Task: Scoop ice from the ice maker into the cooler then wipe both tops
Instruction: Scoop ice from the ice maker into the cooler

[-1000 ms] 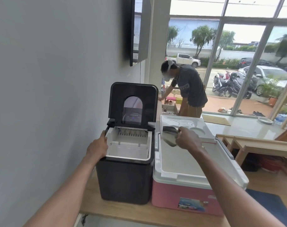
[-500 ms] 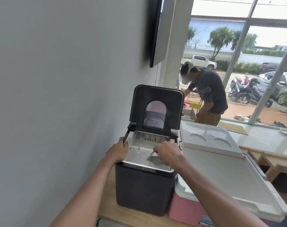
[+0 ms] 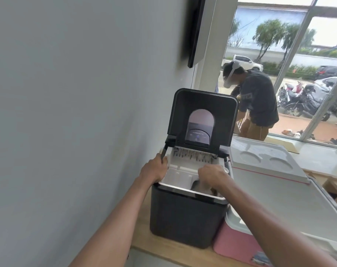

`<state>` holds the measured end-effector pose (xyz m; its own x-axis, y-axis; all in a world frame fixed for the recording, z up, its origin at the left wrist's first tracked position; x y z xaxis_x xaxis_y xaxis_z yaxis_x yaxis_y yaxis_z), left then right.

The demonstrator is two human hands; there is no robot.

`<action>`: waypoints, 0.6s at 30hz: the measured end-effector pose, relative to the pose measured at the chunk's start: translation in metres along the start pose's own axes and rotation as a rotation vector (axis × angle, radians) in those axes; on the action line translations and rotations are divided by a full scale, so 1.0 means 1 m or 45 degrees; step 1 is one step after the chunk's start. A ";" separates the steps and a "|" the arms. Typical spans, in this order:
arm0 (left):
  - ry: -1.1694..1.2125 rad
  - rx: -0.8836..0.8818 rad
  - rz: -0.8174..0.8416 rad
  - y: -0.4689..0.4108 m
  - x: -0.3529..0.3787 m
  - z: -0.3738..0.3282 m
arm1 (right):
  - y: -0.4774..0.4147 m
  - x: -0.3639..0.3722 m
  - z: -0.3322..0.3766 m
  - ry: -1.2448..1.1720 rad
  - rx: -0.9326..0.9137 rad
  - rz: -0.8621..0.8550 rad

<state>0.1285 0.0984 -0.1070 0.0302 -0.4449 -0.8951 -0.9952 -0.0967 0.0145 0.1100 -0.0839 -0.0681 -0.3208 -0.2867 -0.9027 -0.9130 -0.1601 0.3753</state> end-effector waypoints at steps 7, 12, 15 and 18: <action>0.011 -0.005 -0.028 -0.001 0.002 0.002 | -0.003 0.015 -0.011 -0.311 0.196 0.464; 0.024 0.000 -0.036 -0.003 0.003 0.003 | -0.011 0.027 -0.012 -0.492 0.243 0.549; 0.034 0.012 -0.031 -0.002 0.003 0.003 | -0.011 0.031 -0.010 -0.619 0.271 0.533; 0.055 0.018 -0.031 -0.002 0.002 0.002 | -0.011 0.035 -0.010 -0.732 0.317 0.554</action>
<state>0.1302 0.0993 -0.1095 0.0578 -0.4809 -0.8749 -0.9953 -0.0955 -0.0133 0.1114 -0.1017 -0.1017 -0.6833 0.2722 -0.6775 -0.6824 0.0919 0.7251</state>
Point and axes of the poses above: each hand's wrist, its own y-axis away from the middle knuckle, its own x-axis out of the palm, z = x × y, the point moved 6 cm from there along -y, towards the middle knuckle, and after that the axes turned 11 degrees about -y, right-handed, at the moved point
